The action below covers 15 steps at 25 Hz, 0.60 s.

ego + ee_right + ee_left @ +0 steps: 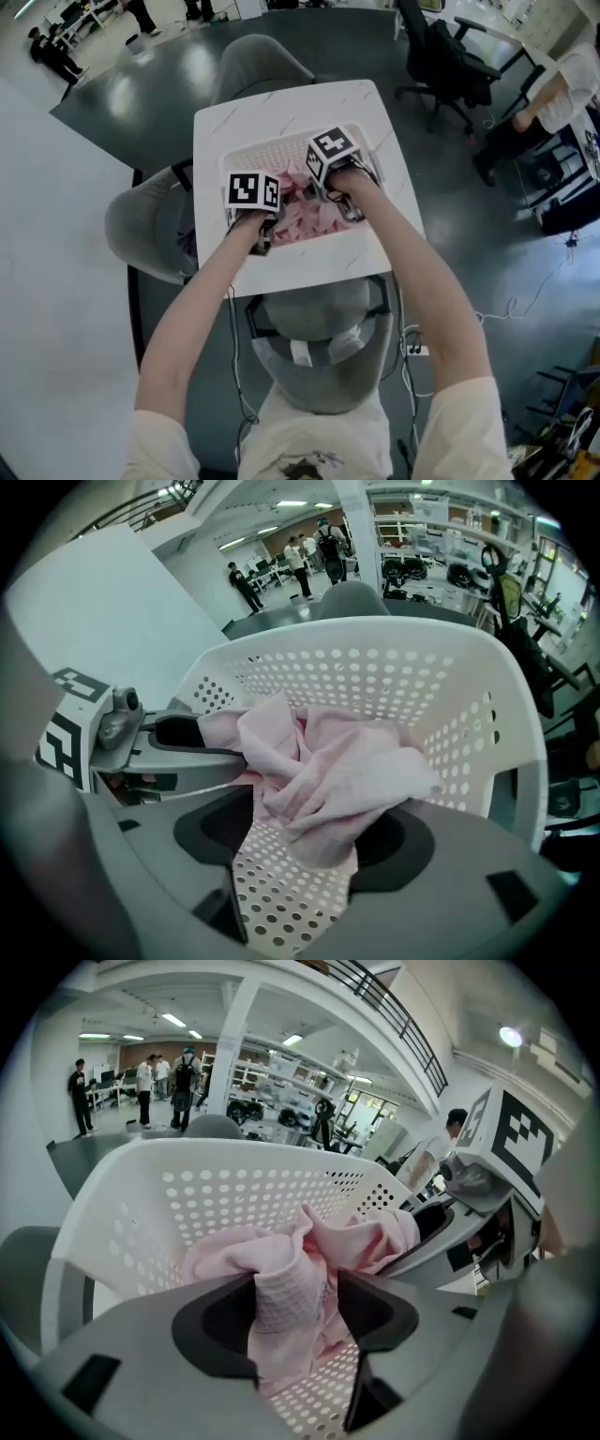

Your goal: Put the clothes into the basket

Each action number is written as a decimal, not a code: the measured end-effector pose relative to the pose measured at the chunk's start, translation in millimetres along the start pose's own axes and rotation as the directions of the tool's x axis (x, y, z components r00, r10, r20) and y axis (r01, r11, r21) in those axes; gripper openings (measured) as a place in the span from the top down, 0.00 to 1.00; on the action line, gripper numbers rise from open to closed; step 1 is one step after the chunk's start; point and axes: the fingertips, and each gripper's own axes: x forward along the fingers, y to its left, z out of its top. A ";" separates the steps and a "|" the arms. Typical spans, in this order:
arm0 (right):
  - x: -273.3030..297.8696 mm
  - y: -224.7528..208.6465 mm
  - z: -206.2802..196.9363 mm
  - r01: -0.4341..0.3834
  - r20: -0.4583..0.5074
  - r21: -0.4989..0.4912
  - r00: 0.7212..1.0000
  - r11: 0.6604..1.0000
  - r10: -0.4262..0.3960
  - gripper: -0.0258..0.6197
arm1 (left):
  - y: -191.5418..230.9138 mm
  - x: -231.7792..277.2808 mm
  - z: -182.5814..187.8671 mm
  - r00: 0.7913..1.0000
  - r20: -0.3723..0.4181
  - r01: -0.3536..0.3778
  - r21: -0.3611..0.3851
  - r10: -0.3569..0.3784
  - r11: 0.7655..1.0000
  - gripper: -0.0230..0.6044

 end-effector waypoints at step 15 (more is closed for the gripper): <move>-27.4 26.8 -15.5 -0.002 0.106 0.053 0.994 0.999 -0.004 0.49 | -16.3 -47.7 -11.7 0.996 0.066 0.070 -0.034 -0.067 0.997 0.54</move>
